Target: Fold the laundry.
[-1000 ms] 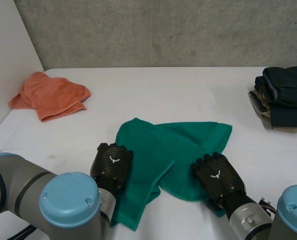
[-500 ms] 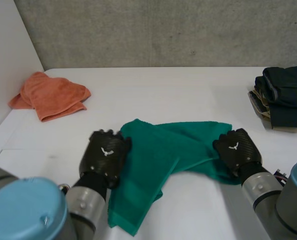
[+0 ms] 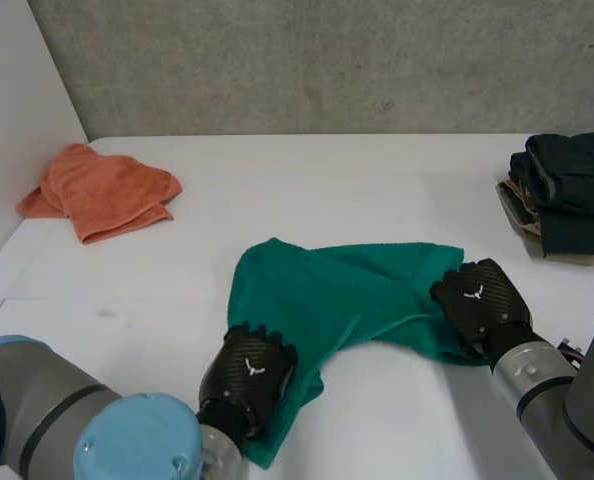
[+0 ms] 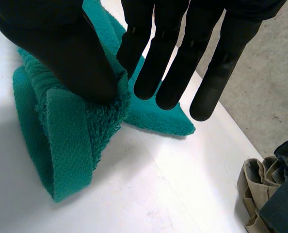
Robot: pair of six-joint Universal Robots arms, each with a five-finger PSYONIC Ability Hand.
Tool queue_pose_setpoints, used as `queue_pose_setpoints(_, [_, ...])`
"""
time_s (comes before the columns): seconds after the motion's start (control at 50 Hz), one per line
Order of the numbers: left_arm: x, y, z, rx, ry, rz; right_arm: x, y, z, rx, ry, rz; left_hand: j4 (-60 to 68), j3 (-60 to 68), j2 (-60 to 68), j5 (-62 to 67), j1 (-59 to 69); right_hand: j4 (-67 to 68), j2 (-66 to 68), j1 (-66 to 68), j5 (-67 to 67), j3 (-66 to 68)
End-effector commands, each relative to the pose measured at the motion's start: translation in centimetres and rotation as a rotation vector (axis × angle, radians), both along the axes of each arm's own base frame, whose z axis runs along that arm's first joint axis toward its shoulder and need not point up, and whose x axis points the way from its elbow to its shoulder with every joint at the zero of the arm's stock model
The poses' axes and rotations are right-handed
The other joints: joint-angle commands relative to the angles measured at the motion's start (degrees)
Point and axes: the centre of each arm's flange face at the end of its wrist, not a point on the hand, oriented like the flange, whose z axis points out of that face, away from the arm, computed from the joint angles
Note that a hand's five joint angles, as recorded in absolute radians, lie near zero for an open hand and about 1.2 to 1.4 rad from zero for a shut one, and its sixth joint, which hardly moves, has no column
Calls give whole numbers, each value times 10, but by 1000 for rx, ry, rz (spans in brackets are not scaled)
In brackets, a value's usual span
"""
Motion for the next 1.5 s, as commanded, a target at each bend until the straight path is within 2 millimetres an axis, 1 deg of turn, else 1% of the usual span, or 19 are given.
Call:
queue_pose_setpoints(0.02, [-2, -17, -4, -107, -35, 2, -1, 0, 0, 0, 4, -2, 275, 270, 271, 274, 270, 116, 127, 150, 135, 122])
queue_pose_setpoints(0.04, [-3, -22, -2, -138, -21, 12, -1, 0, 0, -2, 3, -2, 387, 382, 383, 387, 383, 116, 127, 150, 135, 122])
queue_pose_setpoints(0.12, [-1, -31, 7, -200, 16, 42, -1, -1, 0, -5, 7, -4, 478, 473, 473, 477, 473, 116, 127, 150, 135, 122])
queue_pose_setpoints(0.48, [13, -59, 30, -254, 62, 125, -3, -4, 5, -4, 10, -12, 506, 501, 502, 505, 501, 116, 127, 150, 135, 122])
queue_pose_setpoints(0.5, [14, -59, 33, -257, 68, 126, -3, -4, 5, 2, 12, -14, 488, 483, 483, 487, 483, 116, 127, 150, 135, 122])
queue_pose_setpoints(0.62, [13, -45, 29, -215, 56, 75, -4, -2, 3, 18, 17, -14, 79, 74, 75, 79, 75, 116, 127, 150, 135, 122])
queue_pose_setpoints(0.74, [3, -30, 26, -203, 58, 11, -4, -2, 2, 21, 16, -14, 39, 34, 34, 38, 34, 116, 127, 150, 135, 122])
queue_pose_setpoints(0.82, [2, -32, 21, -196, 46, 12, -5, -1, 2, 23, 18, -15, 47, 42, 43, 46, 42, 116, 127, 150, 135, 122])
queue_pose_setpoints(0.88, [1, -33, 19, -194, 42, 13, -5, -1, 1, 25, 20, -15, 72, 67, 68, 71, 67, 116, 127, 150, 135, 122])
queue_pose_setpoints(0.92, [0, -35, 20, -198, 46, 14, -5, -1, 1, 26, 19, -15, 169, 164, 165, 169, 165, 116, 127, 150, 135, 122])
queue_pose_setpoints(0.94, [-1, -36, 21, -200, 48, 15, -5, -1, 1, 25, 20, -15, 235, 230, 230, 234, 230, 116, 127, 150, 135, 122])
queue_pose_setpoints(0.98, [0, -40, 22, -202, 50, 27, -5, -1, 1, 24, 20, -13, 505, 500, 501, 504, 500, 116, 127, 150, 135, 122])
queue_pose_setpoints(1.08, [7, -53, 39, -240, 80, 72, -4, -8, 8, 1, 21, -17, 506, 501, 502, 505, 501, 116, 127, 150, 135, 122])
queue_pose_setpoints(1.1, [8, -56, 50, -266, 101, 84, -3, -12, 15, -19, 26, -19, 506, 501, 502, 505, 501, 116, 127, 150, 135, 122])
queue_pose_setpoints(1.12, [13, -61, 77, -327, 150, 110, -4, -14, 21, -30, 32, -23, 506, 501, 502, 505, 501, 116, 127, 150, 135, 122])
queue_pose_setpoints(1.2, [31, -69, 127, -418, 237, 169, -20, -29, 53, -60, 99, -68, 506, 501, 502, 505, 501, 116, 127, 150, 135, 122])
queue_pose_setpoints(1.28, [50, -79, 161, -442, 259, 212, -40, -44, 96, -113, 145, -125, 506, 501, 502, 505, 501, 116, 127, 150, 135, 122])
queue_pose_setpoints(1.4, [73, -94, 180, -366, 248, 255, -44, -50, 164, -230, 143, -136, 506, 501, 502, 505, 501, 116, 127, 150, 135, 122])
queue_pose_setpoints(1.5, [85, -107, 180, -277, 209, 259, -45, -46, 185, -208, 163, -118, 506, 501, 502, 505, 501, 116, 127, 150, 135, 122])
